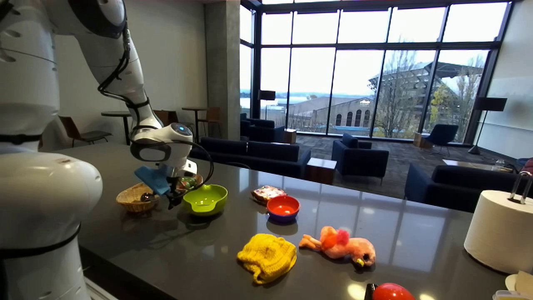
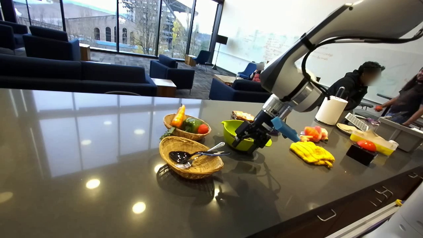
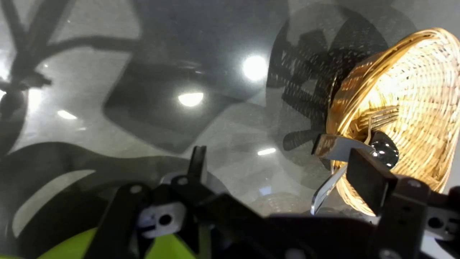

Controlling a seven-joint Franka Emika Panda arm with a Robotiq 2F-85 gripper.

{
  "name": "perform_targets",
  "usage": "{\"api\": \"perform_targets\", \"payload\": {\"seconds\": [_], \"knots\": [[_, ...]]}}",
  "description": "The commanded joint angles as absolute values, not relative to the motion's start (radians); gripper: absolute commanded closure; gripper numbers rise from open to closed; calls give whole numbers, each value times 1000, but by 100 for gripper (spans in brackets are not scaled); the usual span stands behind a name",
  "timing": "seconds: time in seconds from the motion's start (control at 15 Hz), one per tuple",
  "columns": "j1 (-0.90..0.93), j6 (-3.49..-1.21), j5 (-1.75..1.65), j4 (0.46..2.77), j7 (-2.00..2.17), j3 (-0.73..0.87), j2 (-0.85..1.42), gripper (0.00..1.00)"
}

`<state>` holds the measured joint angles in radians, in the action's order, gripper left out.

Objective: Use the black spoon to mix the contents of the green bowl

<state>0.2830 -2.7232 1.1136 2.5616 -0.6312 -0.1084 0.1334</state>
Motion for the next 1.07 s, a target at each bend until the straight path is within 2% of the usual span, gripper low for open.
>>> {"api": "perform_targets", "payload": {"seconds": [0.0,1.0], "knots": [[261,-2685,1166,2515,-709,-108,168,0],[175,-2485,1207,2486,-776,-169,183,0]]}}
